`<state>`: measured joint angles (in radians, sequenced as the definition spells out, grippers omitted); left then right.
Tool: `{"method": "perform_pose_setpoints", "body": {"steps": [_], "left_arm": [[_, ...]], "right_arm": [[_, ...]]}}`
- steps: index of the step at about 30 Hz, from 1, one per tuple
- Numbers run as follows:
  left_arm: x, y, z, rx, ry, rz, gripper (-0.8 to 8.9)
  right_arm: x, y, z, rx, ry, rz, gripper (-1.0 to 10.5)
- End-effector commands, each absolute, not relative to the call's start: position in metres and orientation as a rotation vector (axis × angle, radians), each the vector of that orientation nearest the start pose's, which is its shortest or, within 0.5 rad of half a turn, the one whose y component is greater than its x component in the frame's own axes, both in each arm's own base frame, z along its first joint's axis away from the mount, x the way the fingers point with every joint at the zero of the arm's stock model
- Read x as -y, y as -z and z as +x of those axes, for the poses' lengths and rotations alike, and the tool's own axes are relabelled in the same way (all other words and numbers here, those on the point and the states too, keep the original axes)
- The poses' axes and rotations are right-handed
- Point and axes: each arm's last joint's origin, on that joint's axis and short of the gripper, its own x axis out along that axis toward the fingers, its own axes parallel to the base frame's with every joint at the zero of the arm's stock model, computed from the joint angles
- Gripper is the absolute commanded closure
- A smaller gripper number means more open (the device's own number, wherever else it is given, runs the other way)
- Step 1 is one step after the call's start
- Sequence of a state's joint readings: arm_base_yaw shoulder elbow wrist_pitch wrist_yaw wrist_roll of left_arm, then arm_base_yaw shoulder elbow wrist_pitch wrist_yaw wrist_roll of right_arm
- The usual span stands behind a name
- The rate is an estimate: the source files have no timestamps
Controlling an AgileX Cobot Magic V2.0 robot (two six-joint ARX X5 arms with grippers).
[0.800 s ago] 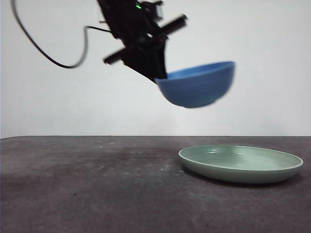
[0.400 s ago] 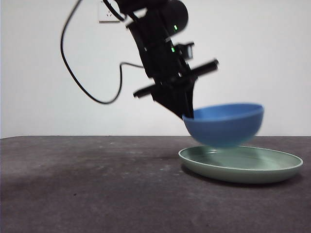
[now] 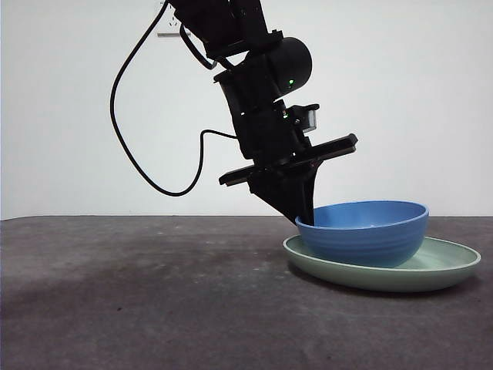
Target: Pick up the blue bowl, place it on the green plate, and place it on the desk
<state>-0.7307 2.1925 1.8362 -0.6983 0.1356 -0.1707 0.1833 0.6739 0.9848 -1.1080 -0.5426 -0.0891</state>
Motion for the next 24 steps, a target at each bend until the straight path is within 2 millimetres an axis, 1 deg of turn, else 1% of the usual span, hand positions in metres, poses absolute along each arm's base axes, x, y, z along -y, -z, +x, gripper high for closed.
{"method": "perform_pose_setpoints", "body": {"steps": [1, 5, 14, 18, 21, 24], "left_arm": [[0.328, -0.205, 0.350, -1.071, 0.711, 0.172, 8.04], [0.329, -0.205, 0.349, -1.072, 0.713, 0.174, 8.03], [0.332, -0.205, 0.346, -1.072, 0.722, 0.179, 6.51], [0.333, -0.207, 0.345, -1.072, 0.724, 0.180, 6.49], [0.332, -0.213, 0.344, -1.059, 0.727, 0.175, 6.47], [0.328, -0.227, 0.342, -1.031, 0.732, 0.164, 5.91]], "right_arm": [[-0.032, -0.339, 0.089, -0.752, -0.722, 0.065, 5.8], [-0.032, -0.339, 0.089, -0.753, -0.723, 0.065, 5.8], [-0.032, -0.339, 0.089, -0.753, -0.723, 0.065, 5.8], [-0.032, -0.339, 0.089, -0.754, -0.723, 0.065, 5.8], [-0.032, -0.339, 0.089, -0.754, -0.723, 0.065, 5.8], [-0.032, -0.339, 0.089, -0.754, -0.723, 0.065, 5.8]]}}
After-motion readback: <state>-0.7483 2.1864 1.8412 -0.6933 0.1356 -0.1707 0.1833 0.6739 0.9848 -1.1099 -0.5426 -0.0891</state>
